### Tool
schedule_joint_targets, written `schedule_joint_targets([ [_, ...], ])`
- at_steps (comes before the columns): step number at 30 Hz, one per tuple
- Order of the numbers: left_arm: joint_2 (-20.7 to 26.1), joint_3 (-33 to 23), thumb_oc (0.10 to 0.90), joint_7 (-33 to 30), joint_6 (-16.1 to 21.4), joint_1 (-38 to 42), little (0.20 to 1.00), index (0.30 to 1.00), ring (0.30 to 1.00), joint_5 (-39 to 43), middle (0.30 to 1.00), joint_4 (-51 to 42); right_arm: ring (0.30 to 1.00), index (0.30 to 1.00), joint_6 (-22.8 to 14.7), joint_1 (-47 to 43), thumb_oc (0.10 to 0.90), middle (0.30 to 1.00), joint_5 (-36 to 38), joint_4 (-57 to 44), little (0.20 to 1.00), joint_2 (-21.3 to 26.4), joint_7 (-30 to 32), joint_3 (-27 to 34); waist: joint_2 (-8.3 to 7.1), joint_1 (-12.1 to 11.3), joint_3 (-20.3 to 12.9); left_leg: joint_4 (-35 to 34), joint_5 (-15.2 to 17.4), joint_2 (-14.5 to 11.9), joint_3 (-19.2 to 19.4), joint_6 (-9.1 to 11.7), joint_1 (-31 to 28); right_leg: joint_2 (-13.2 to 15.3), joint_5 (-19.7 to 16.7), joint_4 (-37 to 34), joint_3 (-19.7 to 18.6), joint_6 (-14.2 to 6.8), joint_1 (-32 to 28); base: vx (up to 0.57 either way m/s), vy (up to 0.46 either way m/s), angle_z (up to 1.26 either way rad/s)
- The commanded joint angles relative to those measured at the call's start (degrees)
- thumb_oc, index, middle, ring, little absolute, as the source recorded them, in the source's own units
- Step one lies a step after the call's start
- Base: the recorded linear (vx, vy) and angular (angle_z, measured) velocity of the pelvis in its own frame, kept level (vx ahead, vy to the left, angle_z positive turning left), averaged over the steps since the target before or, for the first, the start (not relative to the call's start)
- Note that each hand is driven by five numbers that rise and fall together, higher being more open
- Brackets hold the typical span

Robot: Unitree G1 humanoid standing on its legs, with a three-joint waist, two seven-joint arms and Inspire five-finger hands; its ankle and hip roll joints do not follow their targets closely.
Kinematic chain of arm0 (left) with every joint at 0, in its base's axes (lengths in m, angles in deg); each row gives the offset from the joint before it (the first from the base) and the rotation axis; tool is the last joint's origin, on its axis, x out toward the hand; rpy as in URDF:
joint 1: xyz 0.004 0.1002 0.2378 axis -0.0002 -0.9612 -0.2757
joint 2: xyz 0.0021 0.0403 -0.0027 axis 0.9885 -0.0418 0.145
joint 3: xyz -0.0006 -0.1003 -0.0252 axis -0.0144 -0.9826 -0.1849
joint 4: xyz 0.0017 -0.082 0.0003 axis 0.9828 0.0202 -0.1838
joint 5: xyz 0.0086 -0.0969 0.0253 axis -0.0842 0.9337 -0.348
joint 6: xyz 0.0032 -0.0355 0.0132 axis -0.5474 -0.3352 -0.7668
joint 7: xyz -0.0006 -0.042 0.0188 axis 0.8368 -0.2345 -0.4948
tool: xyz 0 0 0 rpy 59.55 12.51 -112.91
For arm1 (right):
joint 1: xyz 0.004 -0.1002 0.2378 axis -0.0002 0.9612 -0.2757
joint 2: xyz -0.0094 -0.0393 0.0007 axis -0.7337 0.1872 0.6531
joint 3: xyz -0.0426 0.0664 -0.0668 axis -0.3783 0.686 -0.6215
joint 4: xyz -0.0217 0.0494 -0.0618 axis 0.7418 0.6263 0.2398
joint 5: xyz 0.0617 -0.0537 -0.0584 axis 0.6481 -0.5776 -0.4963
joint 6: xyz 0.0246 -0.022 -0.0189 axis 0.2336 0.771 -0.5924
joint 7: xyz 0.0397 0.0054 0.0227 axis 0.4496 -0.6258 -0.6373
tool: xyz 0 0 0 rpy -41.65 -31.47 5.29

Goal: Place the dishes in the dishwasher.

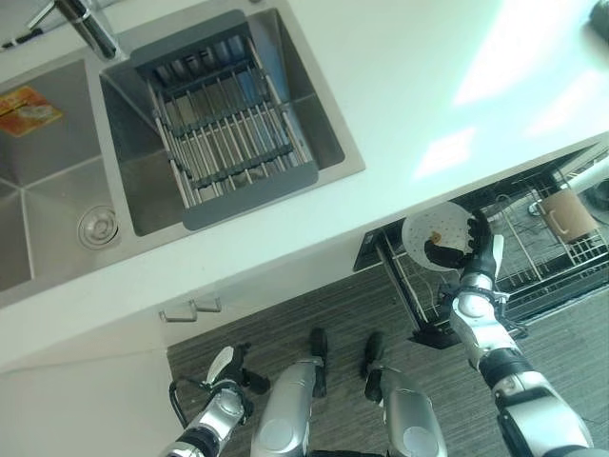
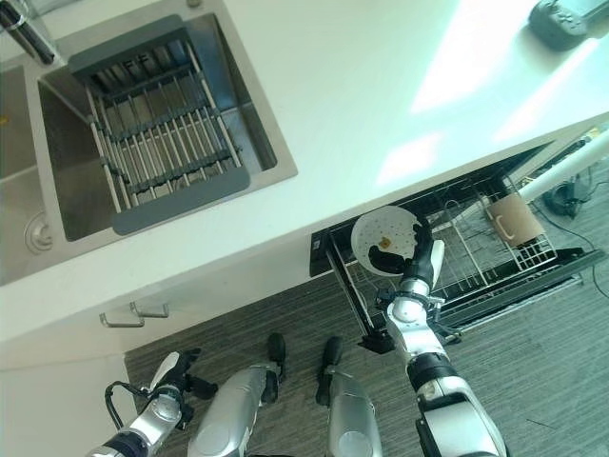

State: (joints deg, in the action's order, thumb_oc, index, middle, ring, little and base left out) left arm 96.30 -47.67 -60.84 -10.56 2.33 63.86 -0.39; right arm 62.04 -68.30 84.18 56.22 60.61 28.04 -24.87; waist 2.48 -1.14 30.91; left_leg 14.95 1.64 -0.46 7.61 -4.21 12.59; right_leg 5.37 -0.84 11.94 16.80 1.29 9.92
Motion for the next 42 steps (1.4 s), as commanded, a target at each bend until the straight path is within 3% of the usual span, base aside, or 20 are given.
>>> schedule_joint_targets([
  [1, -0.12, 0.31, 0.800, -3.11, 0.31, -5.22, 0.900, 0.900, 0.900, 1.99, 0.900, 0.78, 0.900, 0.900, -11.42, 0.94, 0.800, 0.900, 1.77, -8.64, 0.900, 2.65, 5.17, 2.95, 1.63, 0.76, -3.20, 2.24, 9.25, -3.58, -0.53, 2.20, -4.13, -0.19, 11.33, 5.25, -4.13, -2.72, -3.74, 0.09, -0.001, -0.21],
  [2, -0.79, -0.25, 0.800, -3.74, 0.71, -6.47, 0.900, 0.900, 0.900, 1.92, 0.900, 1.37, 0.900, 0.900, -13.27, 4.05, 0.800, 0.900, -2.76, -12.76, 0.900, 2.20, 9.27, 3.98, 1.38, 1.48, -4.27, 2.24, 9.88, -3.60, -0.08, 2.15, -5.14, -0.14, 11.91, 5.25, -4.49, -2.80, -4.67, 0.08, -0.006, -0.23],
  [5, -1.80, -1.37, 0.800, -4.41, 1.30, -8.95, 0.900, 0.900, 0.900, 1.82, 0.900, 2.21, 0.900, 0.900, -16.42, 8.26, 0.800, 0.900, -11.56, -20.59, 0.900, 1.75, 14.08, 4.46, 1.09, 2.70, -6.64, 2.24, 10.85, -3.61, 0.62, 2.12, -7.07, -0.05, 12.91, 5.25, -5.26, -2.88, -6.41, 0.08, -0.008, -0.20],
  [8, -1.92, -2.40, 0.800, -4.21, 2.31, -10.75, 0.900, 0.900, 0.900, 1.42, 0.900, 2.91, 0.900, 0.900, -21.65, 10.70, 0.800, 0.900, -15.84, -24.99, 0.900, 1.62, 16.22, 4.77, 0.97, 3.18, -8.24, 2.24, 11.37, -3.65, 1.12, 2.07, -8.09, 0.12, 13.49, 5.25, -5.64, -3.01, -7.32, 0.07, -0.020, -0.16],
  [10, -2.21, -3.94, 0.800, -3.91, 3.24, -12.30, 0.900, 0.900, 0.900, 1.25, 0.900, 3.80, 0.900, 0.900, -23.95, 13.26, 0.800, 0.900, -23.72, -29.67, 0.900, 1.86, 22.65, 6.36, 0.70, 3.77, -9.71, 2.24, 11.85, -3.78, 1.68, 2.03, -8.90, 0.23, 13.98, 5.25, -5.87, -3.20, -8.02, 0.10, -0.039, -0.12],
  [11, -2.40, -6.18, 0.800, -3.35, 4.13, -14.09, 0.900, 0.900, 0.900, 0.35, 0.900, 4.25, 0.900, 0.900, -24.89, 16.55, 0.800, 0.900, -27.10, -33.62, 0.900, 2.98, 29.64, 11.14, 0.27, 4.77, -10.87, 2.24, 12.43, -3.97, 2.28, 1.89, -9.67, 0.13, 14.45, 5.25, -6.14, -3.39, -8.61, 0.10, -0.086, -0.14],
  [12, -2.10, -7.81, 0.800, -2.68, 4.79, -15.32, 0.900, 0.900, 0.900, -0.50, 0.900, 4.95, 0.900, 0.900, -25.09, 20.02, 0.800, 0.900, -26.20, -34.71, 0.900, 3.92, 34.54, 17.22, -0.18, 5.81, -11.65, 2.24, 12.91, -4.25, 2.90, 1.86, -10.01, 0.00, 14.70, 5.25, -6.32, -3.66, -8.75, 0.08, -0.080, -0.11],
  [13, -2.09, -7.76, 0.800, -2.68, 4.80, -15.33, 0.900, 0.900, 0.900, -0.50, 0.900, 4.95, 0.900, 0.900, -25.07, 20.10, 0.800, 0.900, -26.18, -34.77, 0.900, 3.91, 34.51, 17.27, -0.17, 5.76, -11.69, 2.24, 12.92, -4.26, 2.91, 1.86, -10.01, 0.00, 14.70, 5.25, -6.34, -3.66, -8.74, 0.06, -0.080, -0.02],
  [16, -1.94, -10.61, 0.800, -1.96, 5.70, -17.10, 0.900, 0.900, 0.900, 1.64, 0.900, 5.74, 0.900, 0.900, -19.73, 27.35, 0.800, 0.900, -24.81, -31.96, 0.900, 4.62, 37.72, 27.06, -1.04, 7.42, -12.52, 2.24, 13.77, -4.57, 3.89, 1.64, -10.85, -0.21, 14.84, 5.25, -6.62, -4.11, -9.15, 0.07, -0.075, -0.07],
  [18, -1.85, -11.47, 0.800, -1.96, 6.28, -17.46, 0.900, 0.900, 0.900, 2.13, 0.900, 6.28, 0.900, 0.900, -18.83, 29.55, 0.800, 0.900, -19.79, -28.36, 0.900, 4.12, 36.53, 29.73, -1.21, 7.78, -12.78, 2.24, 14.01, -4.72, 4.12, 1.60, -11.06, -0.35, 14.94, 5.25, -6.74, -4.10, -9.23, 0.05, -0.063, -0.12],
  [22, -1.27, -11.97, 0.800, -0.26, 8.64, -17.69, 0.900, 0.900, 0.900, 7.28, 0.900, 8.63, 0.900, 0.900, -16.23, 32.50, 0.800, 0.900, -15.69, -11.16, 0.900, 3.82, 36.76, 32.63, -1.22, 8.13, -12.46, 2.24, 13.96, -4.91, 4.09, 1.84, -10.90, -0.56, 14.99, 5.25, -6.55, -3.82, -9.09, 0.01, -0.043, -0.14],
  [24, -1.53, -11.27, 0.800, 0.43, 10.66, -16.45, 0.900, 0.900, 0.900, 8.54, 0.900, 8.76, 0.900, 0.900, -18.28, 32.29, 0.800, 0.900, -9.52, 3.07, 0.900, 3.07, 33.58, 31.91, -0.86, 7.89, -12.09, 2.24, 13.82, -4.89, 3.90, 2.10, -10.70, -0.55, 15.01, 5.25, -6.01, -3.40, -9.08, 0.01, -0.018, -0.01],
  [27, -1.53, -9.85, 0.800, 0.80, 9.64, -15.08, 0.900, 0.900, 0.900, 10.02, 0.900, 6.52, 0.900, 0.900, -16.83, 31.41, 0.800, 0.900, -11.77, 9.30, 0.900, 2.62, 31.82, 29.26, -0.20, 7.33, -11.12, 2.24, 13.48, -4.61, 3.24, 2.19, -10.00, -0.38, 14.81, 5.25, -5.23, -3.04, -8.79, 0.00, 0.000, 0.00],
  [32, -1.06, -6.85, 0.800, -0.91, 9.21, -12.32, 0.900, 0.900, 0.900, 11.61, 0.900, 2.27, 0.900, 0.900, -12.42, 26.72, 0.800, 0.900, -17.51, 11.71, 0.900, 6.06, 28.34, 21.44, 1.41, 5.73, -7.53, 2.24, 13.22, -3.35, 0.93, 2.40, -7.16, -0.10, 15.72, 5.85, -3.76, -2.57, -7.19, -0.08, 0.020, 0.15],
  [35, -0.97, -6.12, 0.800, -1.66, 9.13, -11.63, 0.900, 0.900, 0.900, 12.55, 0.900, 1.25, 0.900, 0.900, -11.85, 24.22, 0.800, 0.900, -19.50, 12.27, 0.900, 7.69, 26.44, 17.76, 1.97, 4.73, -5.88, 2.24, 12.57, -2.60, 0.07, 2.28, -5.85, 0.38, 16.55, 8.17, -3.21, -2.14, -5.46, -0.07, 0.013, 0.36],
  [37, -0.81, -5.27, 0.800, -2.31, 8.95, -11.19, 0.900, 0.900, 0.900, 13.74, 0.900, 0.65, 0.900, 0.900, -11.22, 19.02, 0.800, 0.900, -23.86, 13.27, 0.900, 9.18, 23.21, 10.96, 2.88, 2.68, -3.50, 2.24, 10.89, -1.70, -1.33, 2.14, -3.65, 1.48, 17.93, 13.14, -2.45, -1.39, -2.06, -0.10, -0.007, 0.28],
  [42, -0.63, -5.51, 0.800, -1.56, 10.41, -11.11, 0.900, 0.900, 0.900, 13.52, 0.900, 0.41, 0.900, 0.900, -8.72, 12.23, 0.800, 0.900, -33.16, 12.92, 0.900, 11.39, 22.03, 3.56, 3.76, 0.10, -1.27, 2.24, 8.83, -0.69, -2.38, 2.06, -1.65, 3.06, 19.10, 18.23, -1.43, -0.66, 0.99, -0.03, -0.002, 0.28],
])
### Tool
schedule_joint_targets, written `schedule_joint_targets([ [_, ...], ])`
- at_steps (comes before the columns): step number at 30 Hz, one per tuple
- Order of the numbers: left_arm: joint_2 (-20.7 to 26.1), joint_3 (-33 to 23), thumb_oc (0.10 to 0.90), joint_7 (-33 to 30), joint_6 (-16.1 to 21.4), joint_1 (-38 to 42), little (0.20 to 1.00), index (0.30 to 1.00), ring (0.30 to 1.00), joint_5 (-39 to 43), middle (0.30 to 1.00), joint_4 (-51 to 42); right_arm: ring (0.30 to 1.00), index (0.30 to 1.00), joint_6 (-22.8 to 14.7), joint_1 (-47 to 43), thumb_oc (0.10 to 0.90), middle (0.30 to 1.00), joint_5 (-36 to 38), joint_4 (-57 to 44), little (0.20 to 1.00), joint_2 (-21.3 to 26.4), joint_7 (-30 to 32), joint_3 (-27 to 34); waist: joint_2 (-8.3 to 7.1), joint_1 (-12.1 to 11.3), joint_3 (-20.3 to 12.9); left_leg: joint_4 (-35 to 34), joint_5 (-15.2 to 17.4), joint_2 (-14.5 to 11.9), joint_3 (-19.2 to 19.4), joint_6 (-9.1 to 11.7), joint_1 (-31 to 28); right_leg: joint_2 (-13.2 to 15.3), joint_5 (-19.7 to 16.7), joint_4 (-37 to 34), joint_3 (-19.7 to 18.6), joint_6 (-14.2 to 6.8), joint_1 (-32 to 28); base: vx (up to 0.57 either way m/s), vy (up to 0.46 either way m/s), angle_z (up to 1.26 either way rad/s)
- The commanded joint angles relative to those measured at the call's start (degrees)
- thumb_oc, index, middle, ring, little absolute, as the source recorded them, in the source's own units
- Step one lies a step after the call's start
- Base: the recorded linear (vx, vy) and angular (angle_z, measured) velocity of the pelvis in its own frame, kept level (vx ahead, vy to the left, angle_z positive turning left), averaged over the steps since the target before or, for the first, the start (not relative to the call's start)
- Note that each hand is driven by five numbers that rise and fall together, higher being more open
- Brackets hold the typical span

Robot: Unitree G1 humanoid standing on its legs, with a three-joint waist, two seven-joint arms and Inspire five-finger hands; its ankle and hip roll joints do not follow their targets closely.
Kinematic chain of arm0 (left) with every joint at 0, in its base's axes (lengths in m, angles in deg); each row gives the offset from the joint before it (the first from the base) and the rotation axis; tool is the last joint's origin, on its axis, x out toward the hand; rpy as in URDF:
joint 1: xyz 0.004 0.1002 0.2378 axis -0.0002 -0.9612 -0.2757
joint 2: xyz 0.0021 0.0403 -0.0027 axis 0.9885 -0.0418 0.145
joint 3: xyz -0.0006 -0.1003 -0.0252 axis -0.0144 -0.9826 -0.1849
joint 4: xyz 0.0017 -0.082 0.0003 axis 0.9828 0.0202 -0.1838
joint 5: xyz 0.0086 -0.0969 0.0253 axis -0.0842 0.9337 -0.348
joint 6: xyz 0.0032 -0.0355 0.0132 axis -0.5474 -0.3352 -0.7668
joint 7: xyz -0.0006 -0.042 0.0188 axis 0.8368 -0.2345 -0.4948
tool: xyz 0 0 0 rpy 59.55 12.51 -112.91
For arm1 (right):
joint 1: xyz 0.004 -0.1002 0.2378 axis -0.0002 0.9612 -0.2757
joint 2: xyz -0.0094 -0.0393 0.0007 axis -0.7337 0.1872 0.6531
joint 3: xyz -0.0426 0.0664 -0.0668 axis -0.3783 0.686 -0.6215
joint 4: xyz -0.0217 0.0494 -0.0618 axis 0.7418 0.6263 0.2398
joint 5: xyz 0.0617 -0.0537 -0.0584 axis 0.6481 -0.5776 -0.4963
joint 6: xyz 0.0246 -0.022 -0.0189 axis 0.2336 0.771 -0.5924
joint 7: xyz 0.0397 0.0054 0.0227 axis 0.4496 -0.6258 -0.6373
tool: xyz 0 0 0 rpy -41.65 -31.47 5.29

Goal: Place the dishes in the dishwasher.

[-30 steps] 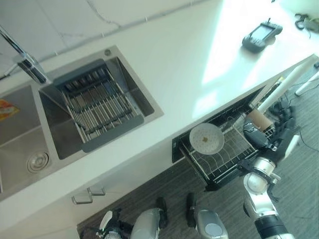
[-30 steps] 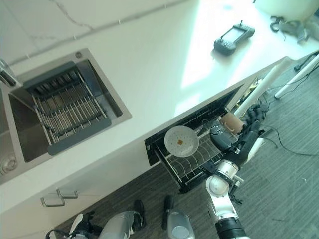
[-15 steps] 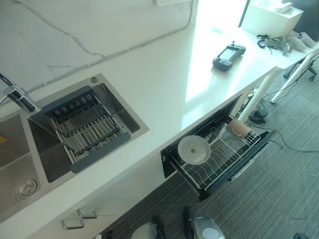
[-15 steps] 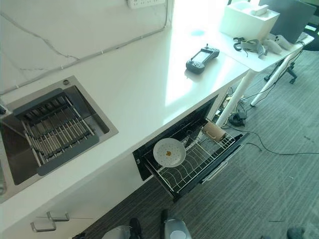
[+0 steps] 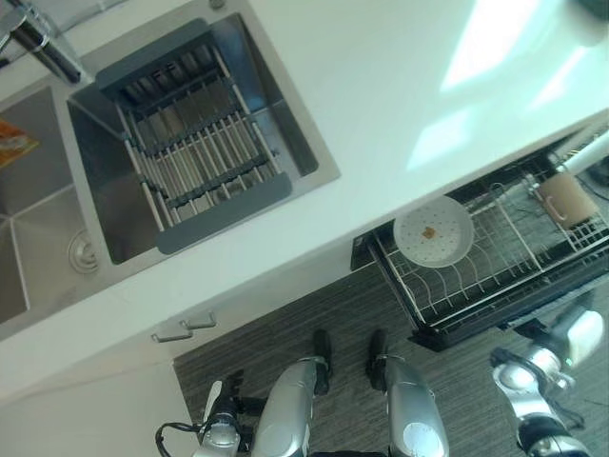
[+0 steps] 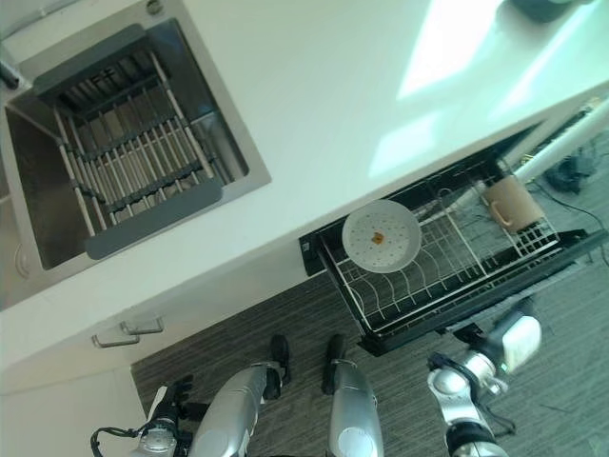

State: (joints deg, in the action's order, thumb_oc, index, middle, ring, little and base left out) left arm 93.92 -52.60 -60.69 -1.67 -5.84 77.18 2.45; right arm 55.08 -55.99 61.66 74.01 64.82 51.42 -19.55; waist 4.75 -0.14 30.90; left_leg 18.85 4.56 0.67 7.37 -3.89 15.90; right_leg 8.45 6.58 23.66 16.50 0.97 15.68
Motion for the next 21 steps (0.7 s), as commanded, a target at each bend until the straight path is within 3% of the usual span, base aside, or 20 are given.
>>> schedule_joint_targets([
  [1, 2.00, -0.72, 0.800, -1.45, 1.46, -2.94, 0.900, 0.900, 0.900, -0.10, 0.900, -2.94, 0.900, 0.900, -1.05, -1.30, 0.800, 0.900, -11.37, -5.16, 0.900, 7.77, -1.29, -2.98, 1.52, -1.43, -1.14, -1.66, 5.45, -1.65, -2.28, 1.70, -4.11, 0.33, 11.90, 7.70, -1.00, -0.25, -3.66, -0.03, -0.009, 0.11],
  [4, 3.14, -0.82, 0.800, -0.75, 1.24, -3.48, 0.900, 0.900, 0.900, 0.08, 0.900, -3.92, 0.900, 0.900, 0.04, -4.25, 0.800, 0.900, -11.66, -5.63, 0.900, 10.09, -1.97, -4.84, 1.52, -3.05, -1.10, -1.66, 4.34, -1.18, -3.27, 1.69, -1.95, 0.93, 12.48, 10.48, -0.65, -0.02, -1.15, 0.01, -0.002, 0.21],
  [13, 4.54, -1.64, 0.800, 0.24, 0.61, -4.36, 0.900, 0.900, 0.900, -0.84, 0.900, -4.15, 0.900, 0.900, -1.20, -11.15, 0.800, 0.900, -13.73, -6.20, 0.900, 14.52, -2.95, -5.67, 1.39, -6.70, -1.10, -1.66, 2.65, -0.47, -5.25, 1.26, 2.45, 1.59, 12.72, 13.41, 0.34, 0.05, 2.95, 0.04, 0.015, 0.17],
  [21, 6.81, -2.88, 0.800, 1.13, 1.05, -4.44, 0.900, 0.900, 0.900, -1.17, 0.900, -5.03, 0.900, 0.900, 0.79, -23.95, 0.800, 0.900, -15.14, -5.30, 0.900, 21.50, -9.14, -9.82, 2.10, -10.70, -1.10, -1.66, 0.68, 0.21, -7.60, 1.32, 6.14, 2.32, 13.12, 16.29, 1.71, 0.07, 5.44, 0.04, 0.019, 0.16],
])
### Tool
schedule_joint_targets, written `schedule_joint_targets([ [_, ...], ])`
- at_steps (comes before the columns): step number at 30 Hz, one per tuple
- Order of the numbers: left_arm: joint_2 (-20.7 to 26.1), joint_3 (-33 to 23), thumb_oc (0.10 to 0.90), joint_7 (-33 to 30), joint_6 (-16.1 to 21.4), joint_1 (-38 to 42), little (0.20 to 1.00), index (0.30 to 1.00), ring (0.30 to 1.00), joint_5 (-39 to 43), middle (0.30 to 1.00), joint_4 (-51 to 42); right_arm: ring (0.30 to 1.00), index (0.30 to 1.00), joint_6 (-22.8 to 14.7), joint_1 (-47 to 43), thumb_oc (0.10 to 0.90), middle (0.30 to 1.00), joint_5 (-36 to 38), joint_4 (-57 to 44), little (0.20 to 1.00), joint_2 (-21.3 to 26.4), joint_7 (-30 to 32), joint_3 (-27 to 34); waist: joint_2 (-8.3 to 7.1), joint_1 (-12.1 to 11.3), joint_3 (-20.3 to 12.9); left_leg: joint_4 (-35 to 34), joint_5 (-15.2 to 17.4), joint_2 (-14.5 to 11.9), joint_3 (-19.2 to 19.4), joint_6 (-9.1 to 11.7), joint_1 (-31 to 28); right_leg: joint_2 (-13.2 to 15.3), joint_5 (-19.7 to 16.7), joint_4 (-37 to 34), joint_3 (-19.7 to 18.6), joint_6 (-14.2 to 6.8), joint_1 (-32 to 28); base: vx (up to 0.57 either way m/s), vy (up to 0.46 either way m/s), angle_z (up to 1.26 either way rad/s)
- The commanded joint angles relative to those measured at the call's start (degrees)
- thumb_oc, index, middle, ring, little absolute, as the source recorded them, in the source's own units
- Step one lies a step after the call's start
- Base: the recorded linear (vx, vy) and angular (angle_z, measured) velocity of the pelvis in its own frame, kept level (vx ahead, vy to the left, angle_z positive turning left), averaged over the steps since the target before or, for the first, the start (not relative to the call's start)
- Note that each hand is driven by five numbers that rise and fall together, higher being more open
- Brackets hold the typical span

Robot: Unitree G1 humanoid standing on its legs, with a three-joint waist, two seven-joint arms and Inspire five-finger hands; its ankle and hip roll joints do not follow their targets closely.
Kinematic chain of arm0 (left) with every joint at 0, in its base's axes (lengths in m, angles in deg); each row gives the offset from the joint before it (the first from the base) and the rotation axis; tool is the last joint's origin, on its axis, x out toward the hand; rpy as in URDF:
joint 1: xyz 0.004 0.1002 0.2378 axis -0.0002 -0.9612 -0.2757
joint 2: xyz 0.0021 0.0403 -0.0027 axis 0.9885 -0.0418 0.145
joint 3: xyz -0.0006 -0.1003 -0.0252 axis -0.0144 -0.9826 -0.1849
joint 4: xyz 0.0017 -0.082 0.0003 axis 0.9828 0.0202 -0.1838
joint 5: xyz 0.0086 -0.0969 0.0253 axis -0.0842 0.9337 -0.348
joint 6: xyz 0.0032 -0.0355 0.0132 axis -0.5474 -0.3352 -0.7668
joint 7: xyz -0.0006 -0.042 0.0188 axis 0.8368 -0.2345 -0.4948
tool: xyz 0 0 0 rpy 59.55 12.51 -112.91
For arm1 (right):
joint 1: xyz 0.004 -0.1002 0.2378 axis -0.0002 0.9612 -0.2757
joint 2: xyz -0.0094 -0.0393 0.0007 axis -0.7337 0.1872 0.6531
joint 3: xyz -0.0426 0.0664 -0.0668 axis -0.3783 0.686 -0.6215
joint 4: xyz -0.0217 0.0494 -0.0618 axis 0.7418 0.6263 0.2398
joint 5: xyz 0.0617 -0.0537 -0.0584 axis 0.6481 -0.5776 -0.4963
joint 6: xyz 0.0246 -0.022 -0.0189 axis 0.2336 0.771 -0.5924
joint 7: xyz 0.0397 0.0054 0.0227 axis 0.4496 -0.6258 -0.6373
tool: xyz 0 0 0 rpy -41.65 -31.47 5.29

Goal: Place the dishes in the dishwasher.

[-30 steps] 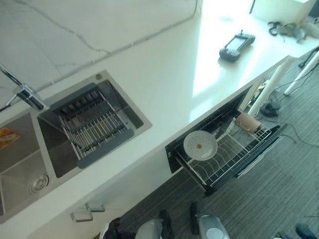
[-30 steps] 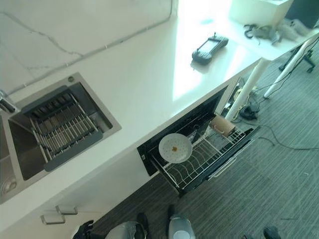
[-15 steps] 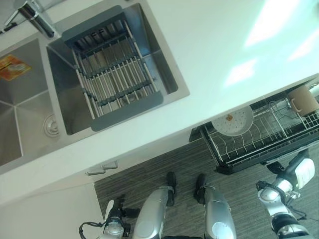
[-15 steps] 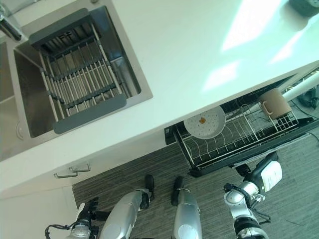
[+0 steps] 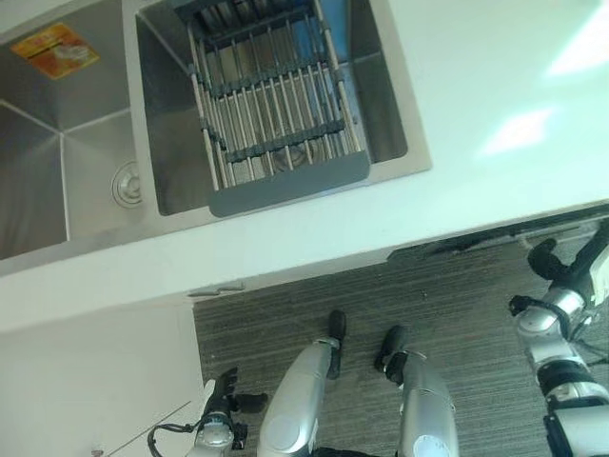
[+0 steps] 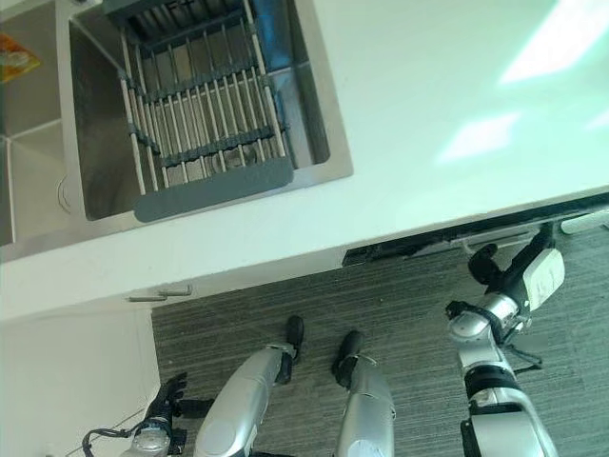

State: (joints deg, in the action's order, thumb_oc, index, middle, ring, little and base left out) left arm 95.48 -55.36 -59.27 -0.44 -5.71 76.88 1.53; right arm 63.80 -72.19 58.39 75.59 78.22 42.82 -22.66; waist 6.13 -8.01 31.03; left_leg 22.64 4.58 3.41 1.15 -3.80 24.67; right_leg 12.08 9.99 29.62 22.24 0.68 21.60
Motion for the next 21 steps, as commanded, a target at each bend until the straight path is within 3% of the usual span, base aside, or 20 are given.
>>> schedule_joint_targets([
  [1, 5.92, -0.11, 0.800, -0.01, 0.33, -4.51, 0.900, 0.900, 0.900, -1.12, 0.900, -5.01, 0.900, 0.900, -6.86, -11.96, 0.800, 0.900, -10.82, -6.08, 0.900, 9.63, -2.16, -8.59, 1.07, -4.04, -1.24, -5.45, 0.16, -2.37, -1.94, 1.33, -1.70, -1.09, 9.73, 10.95, -3.52, 0.39, -0.11, 0.03, 0.002, 0.26],
  [10, 8.22, -0.94, 0.800, 0.52, 3.56, -4.42, 0.900, 0.900, 0.900, -0.76, 0.900, -8.57, 0.900, 0.900, -4.58, -25.32, 0.800, 0.900, -9.71, -3.75, 0.900, 11.55, -5.87, -14.30, 1.98, -7.67, -1.24, -5.45, -0.57, -2.12, -3.52, 1.81, -0.53, -0.23, 10.18, 11.66, -0.78, 0.24, -1.71, 0.02, -0.003, 0.10],
  [14, 9.10, -1.34, 0.800, -6.96, 6.67, -4.25, 0.900, 0.900, 0.900, -8.87, 0.900, -9.92, 0.900, 0.900, -4.00, -24.72, 0.800, 0.900, -6.99, -4.72, 0.900, 10.17, -8.44, -13.82, 1.85, -8.00, -1.24, -5.45, -0.44, -2.51, -3.55, 2.42, -1.32, -0.48, 10.50, 10.38, 0.03, 0.12, -4.09, 0.02, -0.001, 0.12],
  [18, 9.92, -4.79, 0.800, -11.36, 6.05, -3.31, 0.900, 0.900, 0.900, -6.20, 0.900, -11.85, 0.900, 0.900, -5.17, -14.38, 0.800, 0.900, -4.75, -8.21, 0.900, 5.30, -9.13, -11.50, 1.38, -6.60, -1.24, -5.45, 0.18, -3.48, -3.21, 3.23, -3.93, -1.35, 10.74, 7.27, 0.34, -0.09, -8.34, 0.03, 0.005, 0.14],
  [21, 9.03, -9.02, 0.800, -11.61, 7.75, -2.61, 0.900, 0.900, 0.900, -4.17, 0.900, -12.64, 0.900, 0.900, -5.62, -0.73, 0.800, 0.900, -3.10, -11.77, 0.900, -2.87, -7.74, -10.12, 0.41, -4.46, -1.25, -5.45, 1.10, -4.48, -2.92, 3.83, -7.19, -2.67, 10.20, 2.61, 0.05, -0.22, -13.46, 0.06, -0.036, 0.23],
])
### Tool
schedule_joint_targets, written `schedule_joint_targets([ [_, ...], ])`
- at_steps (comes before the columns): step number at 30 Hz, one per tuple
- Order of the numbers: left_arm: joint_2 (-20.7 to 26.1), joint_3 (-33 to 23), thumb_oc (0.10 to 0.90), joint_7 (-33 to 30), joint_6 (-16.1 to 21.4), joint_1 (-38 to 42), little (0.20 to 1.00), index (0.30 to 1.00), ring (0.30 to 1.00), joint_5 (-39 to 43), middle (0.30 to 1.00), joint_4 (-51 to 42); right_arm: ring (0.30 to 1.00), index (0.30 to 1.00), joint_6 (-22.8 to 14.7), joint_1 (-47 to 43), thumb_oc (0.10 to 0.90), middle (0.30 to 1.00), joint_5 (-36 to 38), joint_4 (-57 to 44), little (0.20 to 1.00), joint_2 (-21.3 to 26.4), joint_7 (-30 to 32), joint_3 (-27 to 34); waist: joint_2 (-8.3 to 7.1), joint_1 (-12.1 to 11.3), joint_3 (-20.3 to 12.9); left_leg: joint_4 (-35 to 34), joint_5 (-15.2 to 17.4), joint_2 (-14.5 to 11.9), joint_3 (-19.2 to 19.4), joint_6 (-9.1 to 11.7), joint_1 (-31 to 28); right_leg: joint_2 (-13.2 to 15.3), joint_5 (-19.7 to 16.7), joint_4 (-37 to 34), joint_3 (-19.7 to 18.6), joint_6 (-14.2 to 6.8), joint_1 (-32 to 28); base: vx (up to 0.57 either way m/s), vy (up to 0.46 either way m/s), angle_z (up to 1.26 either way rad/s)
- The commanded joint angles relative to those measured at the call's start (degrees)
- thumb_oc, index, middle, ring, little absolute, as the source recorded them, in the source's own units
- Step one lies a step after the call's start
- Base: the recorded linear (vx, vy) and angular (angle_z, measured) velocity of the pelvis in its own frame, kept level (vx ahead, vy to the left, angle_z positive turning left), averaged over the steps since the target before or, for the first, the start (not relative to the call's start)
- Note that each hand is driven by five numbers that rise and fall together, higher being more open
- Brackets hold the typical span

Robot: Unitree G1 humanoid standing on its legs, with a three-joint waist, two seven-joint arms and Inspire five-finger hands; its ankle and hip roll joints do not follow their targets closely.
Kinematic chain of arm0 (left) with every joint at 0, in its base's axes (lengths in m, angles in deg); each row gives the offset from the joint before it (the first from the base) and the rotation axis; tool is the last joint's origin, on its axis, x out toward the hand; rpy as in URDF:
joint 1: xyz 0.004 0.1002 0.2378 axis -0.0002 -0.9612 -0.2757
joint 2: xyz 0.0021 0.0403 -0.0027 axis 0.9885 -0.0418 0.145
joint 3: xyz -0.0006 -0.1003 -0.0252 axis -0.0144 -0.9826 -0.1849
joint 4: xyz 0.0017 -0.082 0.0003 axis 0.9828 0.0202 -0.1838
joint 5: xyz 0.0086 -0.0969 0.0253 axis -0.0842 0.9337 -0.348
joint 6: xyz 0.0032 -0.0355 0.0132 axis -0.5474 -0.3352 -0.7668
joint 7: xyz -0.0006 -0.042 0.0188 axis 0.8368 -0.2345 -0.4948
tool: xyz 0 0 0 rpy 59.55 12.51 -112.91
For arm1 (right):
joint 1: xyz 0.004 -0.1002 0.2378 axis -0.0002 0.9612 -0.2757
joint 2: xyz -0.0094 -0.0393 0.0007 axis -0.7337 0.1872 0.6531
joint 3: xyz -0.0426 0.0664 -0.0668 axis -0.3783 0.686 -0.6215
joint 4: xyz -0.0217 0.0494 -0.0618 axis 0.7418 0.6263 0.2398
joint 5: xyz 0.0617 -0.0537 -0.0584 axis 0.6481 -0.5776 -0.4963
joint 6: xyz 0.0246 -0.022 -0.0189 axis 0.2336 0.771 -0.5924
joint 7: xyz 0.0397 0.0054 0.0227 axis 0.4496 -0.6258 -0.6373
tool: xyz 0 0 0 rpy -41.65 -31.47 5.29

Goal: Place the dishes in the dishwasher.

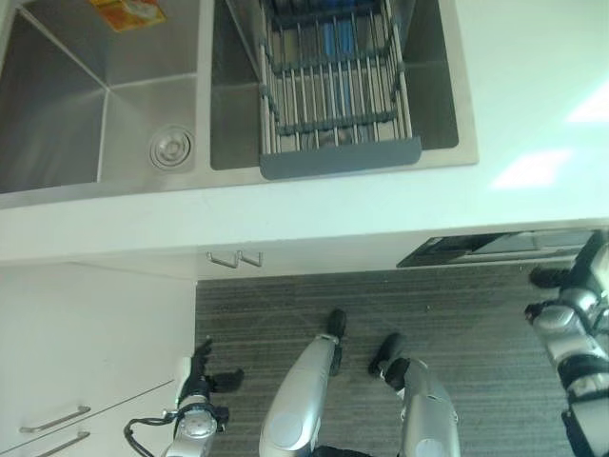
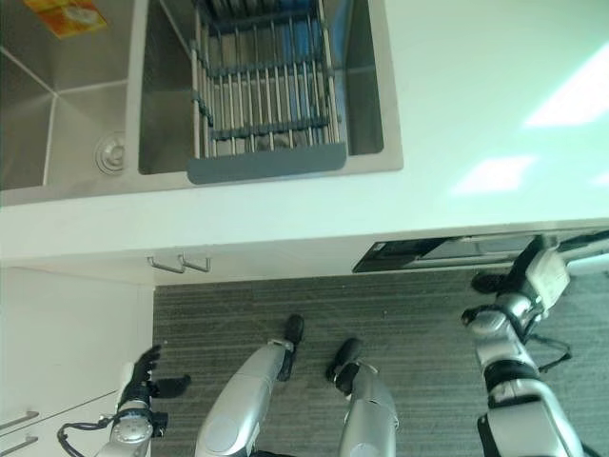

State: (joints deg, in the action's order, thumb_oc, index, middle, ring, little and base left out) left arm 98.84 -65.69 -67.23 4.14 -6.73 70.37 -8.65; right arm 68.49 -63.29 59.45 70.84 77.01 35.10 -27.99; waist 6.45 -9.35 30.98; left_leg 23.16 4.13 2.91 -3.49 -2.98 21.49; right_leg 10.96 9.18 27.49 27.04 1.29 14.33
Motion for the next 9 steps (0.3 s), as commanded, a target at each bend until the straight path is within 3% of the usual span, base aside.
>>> schedule_joint_targets([
  [1, 5.27, 0.60, 0.800, -3.28, 3.56, -1.69, 0.900, 0.900, 0.900, 2.95, 0.900, -2.65, 0.900, 0.900, -10.29, -7.51, 0.800, 0.900, -3.87, -7.51, 0.900, -2.83, 0.05, -4.66, -0.04, -2.76, -1.21, -5.97, 1.77, -4.11, 1.70, 3.04, -4.60, -1.74, 10.86, 4.05, -4.86, -0.85, -6.93, 0.05, -0.019, 0.35],
  [2, 4.34, -0.84, 0.800, -1.38, 4.16, -2.50, 0.900, 0.900, 0.900, 4.91, 0.900, -3.27, 0.900, 0.900, -11.69, -0.38, 0.800, 0.900, -3.05, -8.34, 0.900, -5.79, 0.04, -4.08, -0.51, -1.69, -1.84, -5.97, 2.44, -4.48, 1.90, 3.11, -6.17, -2.34, 10.32, 1.81, -5.16, -1.02, -9.04, 0.04, -0.009, 0.24],
  [5, 2.55, -2.64, 0.800, 4.59, 4.15, -4.04, 0.900, 0.900, 0.900, 9.32, 0.900, -3.76, 0.900, 0.900, -11.97, 6.63, 0.800, 0.900, -1.40, -8.40, 0.900, -8.71, -2.53, -2.70, -1.21, -0.02, -3.19, -5.97, 3.40, -5.05, 2.44, 3.21, -7.89, -3.12, 9.33, -1.58, -5.61, -1.28, -11.41, 0.03, -0.010, 0.24],
  [6, 0.56, -3.22, 0.800, 11.91, 3.06, -5.23, 0.900, 0.900, 0.900, 13.21, 0.900, -3.78, 0.900, 0.900, -11.77, 11.16, 0.800, 0.900, 0.77, -8.06, 0.900, -10.41, -5.05, -1.52, -1.70, 1.44, -4.53, -5.97, 4.17, -5.50, 2.98, 3.39, -9.18, -3.86, 8.24, -4.98, -6.06, -1.54, -13.55, 0.02, -0.009, 0.28],
  [8, -0.04, -3.12, 0.800, 14.02, 3.10, -5.48, 0.900, 0.900, 0.900, 14.05, 0.900, -3.68, 0.900, 0.900, -11.54, 12.08, 0.800, 0.900, 2.05, -7.90, 0.900, -10.84, -5.57, -1.24, -1.78, 1.77, -4.87, -5.97, 4.33, -5.63, 3.14, 3.42, -9.48, -4.06, 7.86, -5.82, -6.21, -1.61, -14.05, 0.03, 0.008, 0.02],
  [9, -2.72, -2.21, 0.800, 18.87, 0.36, -6.51, 0.900, 0.900, 0.900, 14.87, 0.900, -2.47, 0.900, 0.900, -12.28, 15.98, 0.800, 0.900, 5.68, -6.38, 0.900, -12.60, -8.51, 0.62, -2.07, 3.61, -6.69, -5.97, 5.18, -5.81, 3.75, 3.31, -10.93, -4.69, 6.73, -8.42, -7.43, -1.89, -15.64, 0.04, 0.033, -0.16],
])
